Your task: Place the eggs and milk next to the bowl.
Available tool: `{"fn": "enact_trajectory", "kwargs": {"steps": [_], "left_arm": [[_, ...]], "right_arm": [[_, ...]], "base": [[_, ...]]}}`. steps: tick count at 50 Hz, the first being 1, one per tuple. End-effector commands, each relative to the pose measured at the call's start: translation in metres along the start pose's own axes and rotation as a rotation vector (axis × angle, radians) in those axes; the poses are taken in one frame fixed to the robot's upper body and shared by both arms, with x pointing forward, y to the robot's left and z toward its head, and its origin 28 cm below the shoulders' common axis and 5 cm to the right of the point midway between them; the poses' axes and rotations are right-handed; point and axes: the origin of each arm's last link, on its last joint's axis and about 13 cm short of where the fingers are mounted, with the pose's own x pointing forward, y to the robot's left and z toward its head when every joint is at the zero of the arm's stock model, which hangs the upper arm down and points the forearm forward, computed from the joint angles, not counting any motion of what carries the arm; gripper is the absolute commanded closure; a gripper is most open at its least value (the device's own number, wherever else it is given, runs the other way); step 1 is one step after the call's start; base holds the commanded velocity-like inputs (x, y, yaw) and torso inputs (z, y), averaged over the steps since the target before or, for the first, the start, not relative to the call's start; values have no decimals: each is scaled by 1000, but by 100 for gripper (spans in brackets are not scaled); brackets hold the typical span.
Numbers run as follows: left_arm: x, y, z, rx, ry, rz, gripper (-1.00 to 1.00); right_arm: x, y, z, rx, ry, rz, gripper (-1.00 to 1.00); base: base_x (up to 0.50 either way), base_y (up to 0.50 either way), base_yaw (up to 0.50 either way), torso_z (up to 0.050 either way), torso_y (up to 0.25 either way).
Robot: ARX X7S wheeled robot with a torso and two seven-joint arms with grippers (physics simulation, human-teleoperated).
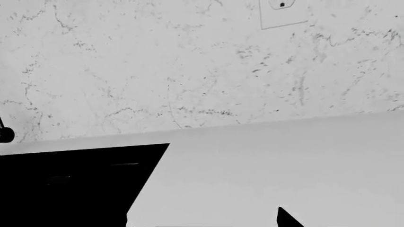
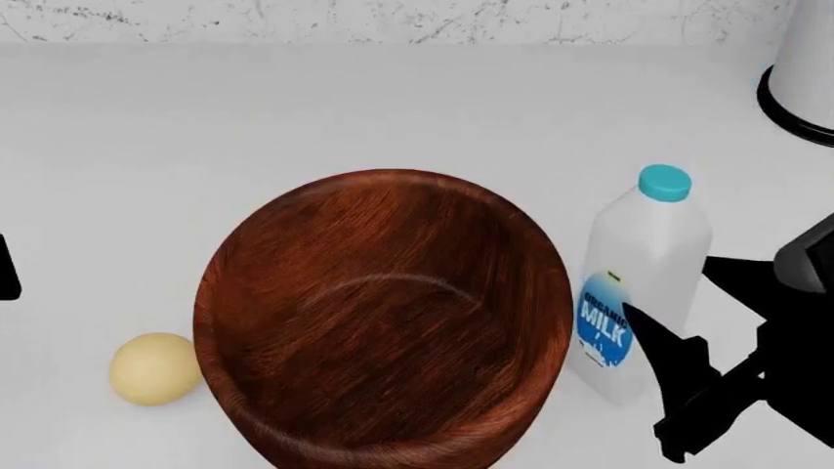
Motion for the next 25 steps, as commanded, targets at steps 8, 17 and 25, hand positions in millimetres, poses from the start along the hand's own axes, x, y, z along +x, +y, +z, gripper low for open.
{"fn": "enact_trajectory", "kwargs": {"steps": [8,17,25], "left_arm": [[-1,-5,4,-15,9,-6,-100],[-1,-5,5,-12,8,-6,-100],[0,-5,6,-13,8,-6,-100]], "right_arm": [[-3,3,-10,0,-8,8,100],[-3,4,-13,3,-8,10,100],[-2,3,-11,-3,-10,10,-100]], "base": [[-1,0,0,0,0],[0,0,0,0,0],[0,0,0,0,0]]}}
